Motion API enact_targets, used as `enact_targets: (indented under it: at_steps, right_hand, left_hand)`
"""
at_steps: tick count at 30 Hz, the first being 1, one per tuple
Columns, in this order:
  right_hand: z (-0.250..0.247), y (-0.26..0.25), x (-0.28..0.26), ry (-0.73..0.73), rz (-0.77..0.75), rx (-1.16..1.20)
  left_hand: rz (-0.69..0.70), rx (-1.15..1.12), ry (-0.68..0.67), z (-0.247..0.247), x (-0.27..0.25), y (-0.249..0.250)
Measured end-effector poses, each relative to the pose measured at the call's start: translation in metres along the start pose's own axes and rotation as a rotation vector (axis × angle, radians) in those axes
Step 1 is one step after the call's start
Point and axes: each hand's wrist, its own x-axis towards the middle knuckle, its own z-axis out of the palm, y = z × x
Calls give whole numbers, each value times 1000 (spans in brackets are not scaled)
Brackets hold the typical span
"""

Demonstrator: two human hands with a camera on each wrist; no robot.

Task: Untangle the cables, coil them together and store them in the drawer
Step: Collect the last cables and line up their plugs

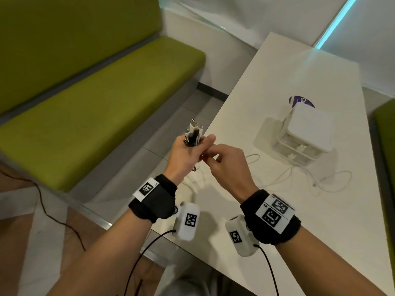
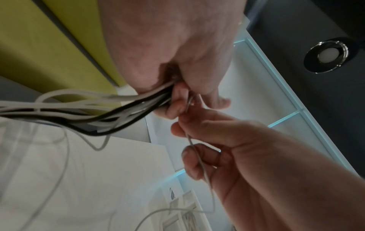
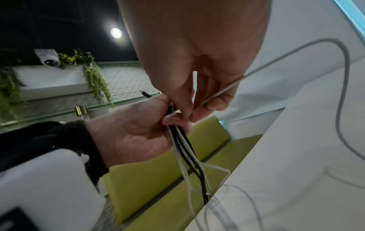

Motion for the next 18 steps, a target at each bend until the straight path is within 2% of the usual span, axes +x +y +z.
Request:
enact_targets:
  at_steps: [2,4,6,9,13,18]
  right_hand:
    - [-1,-1,0,3,24,40]
    - [0,-3,0,-38,92,193]
    - [3,-5,0,-147,104,300]
    - [13,-10,6,-280,98,304]
    - [23,-22,18,-259,-39,202]
    - [34,-31,36,-237,-108,327]
  left_hand:
    - [10,-13,31,-1,-2,0]
    - [28,-10,75,1,-4,3]
    - [14,-35,89,3,-6,8]
    - [22,2,83,5,-6,19]
    - [72,133,78,-1,3,19]
    - [28,451,92,-20,10,27]
